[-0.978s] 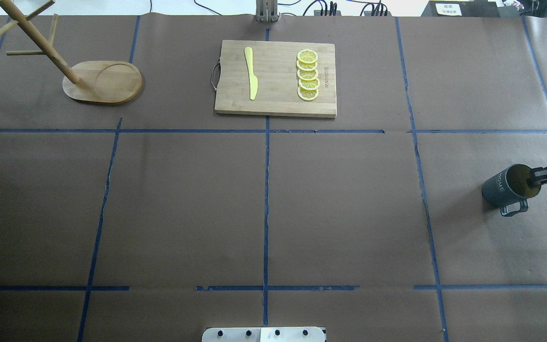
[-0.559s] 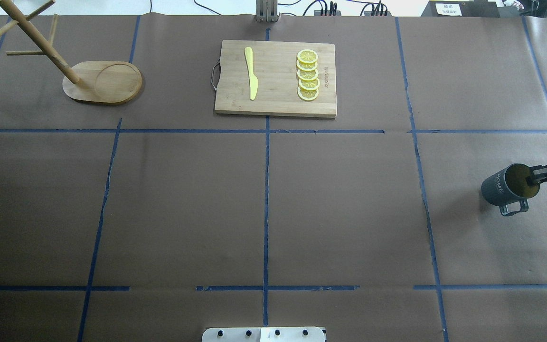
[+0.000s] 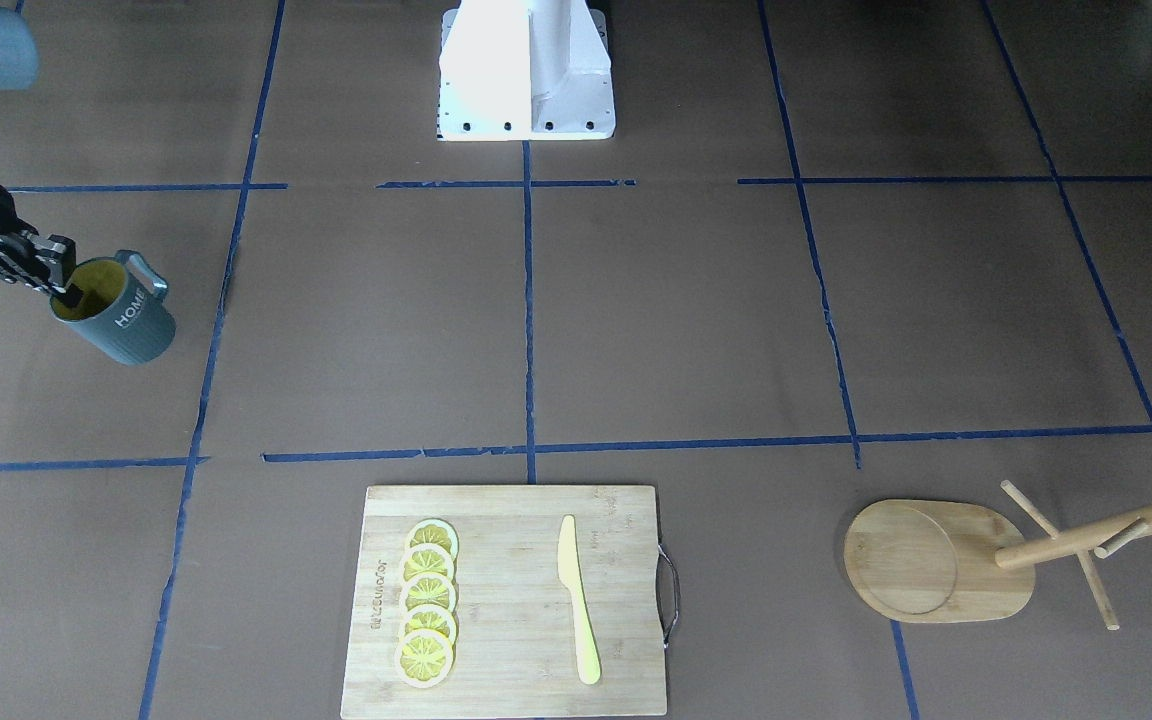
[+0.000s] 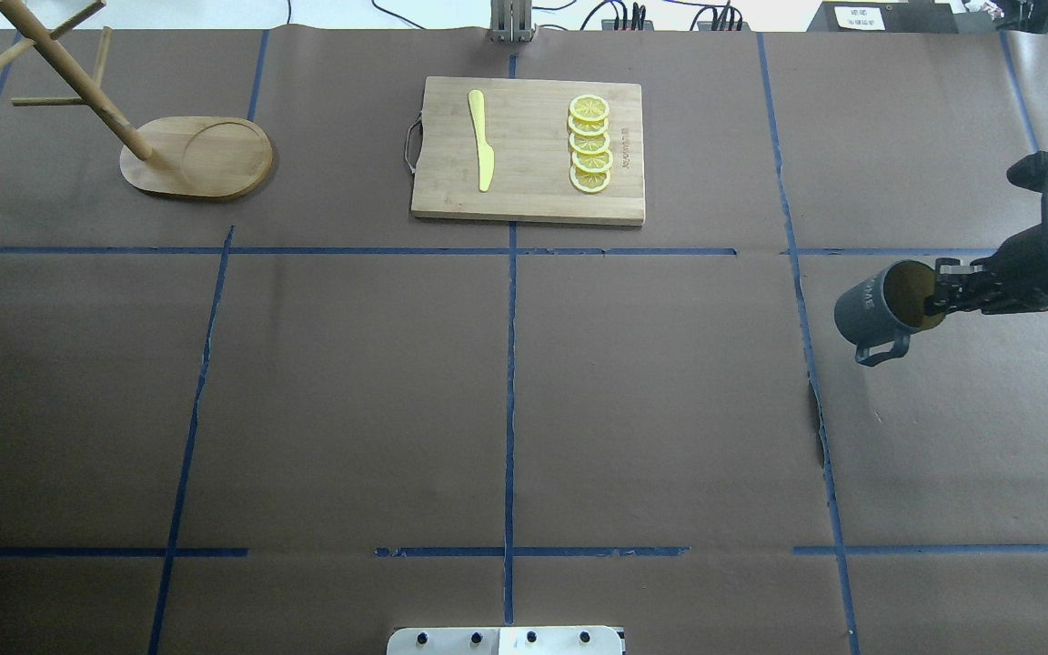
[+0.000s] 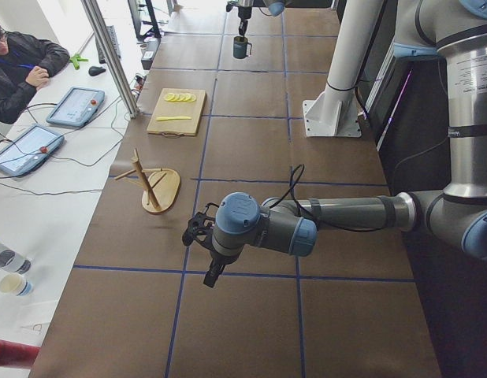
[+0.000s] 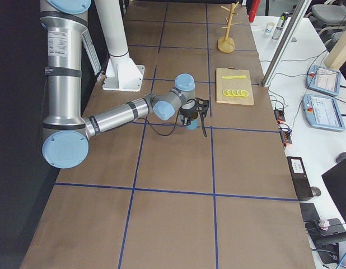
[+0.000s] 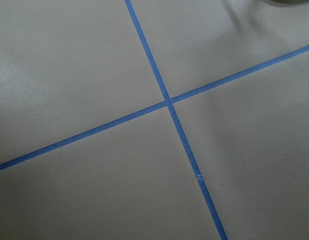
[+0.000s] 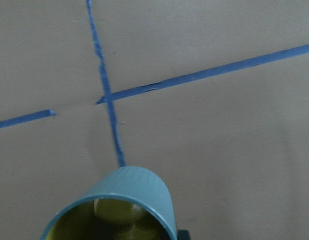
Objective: Hang cup on storage rack
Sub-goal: 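Carry the teal mug with the right gripper toward the table center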
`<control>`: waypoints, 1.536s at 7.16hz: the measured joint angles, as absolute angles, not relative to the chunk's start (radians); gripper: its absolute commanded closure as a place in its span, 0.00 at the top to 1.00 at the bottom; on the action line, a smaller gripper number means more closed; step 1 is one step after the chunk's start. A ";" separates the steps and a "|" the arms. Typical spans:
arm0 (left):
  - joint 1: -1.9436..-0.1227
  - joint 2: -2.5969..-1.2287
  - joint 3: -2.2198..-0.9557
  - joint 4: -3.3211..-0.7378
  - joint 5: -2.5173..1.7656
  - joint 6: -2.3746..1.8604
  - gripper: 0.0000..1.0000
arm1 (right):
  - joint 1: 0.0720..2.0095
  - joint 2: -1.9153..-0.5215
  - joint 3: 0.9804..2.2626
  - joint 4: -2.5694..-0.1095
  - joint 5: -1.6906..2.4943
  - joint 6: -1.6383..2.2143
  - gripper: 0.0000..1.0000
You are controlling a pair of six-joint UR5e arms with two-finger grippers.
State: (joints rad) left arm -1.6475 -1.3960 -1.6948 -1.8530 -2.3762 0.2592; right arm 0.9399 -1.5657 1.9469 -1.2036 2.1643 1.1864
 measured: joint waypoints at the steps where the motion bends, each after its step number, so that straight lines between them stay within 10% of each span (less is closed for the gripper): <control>1: -1.647 -1.396 -1.695 -1.853 -2.376 0.259 1.00 | 0.863 -1.454 1.955 -1.284 2.115 1.321 0.00; 5: -1.647 -1.397 -1.694 -1.852 -2.376 0.259 1.00 | 0.544 -1.011 1.929 -1.697 1.862 1.794 0.00; 11: -1.647 -1.397 -1.694 -1.853 -2.376 0.258 1.00 | 0.397 -0.783 1.660 -1.718 1.771 2.211 0.06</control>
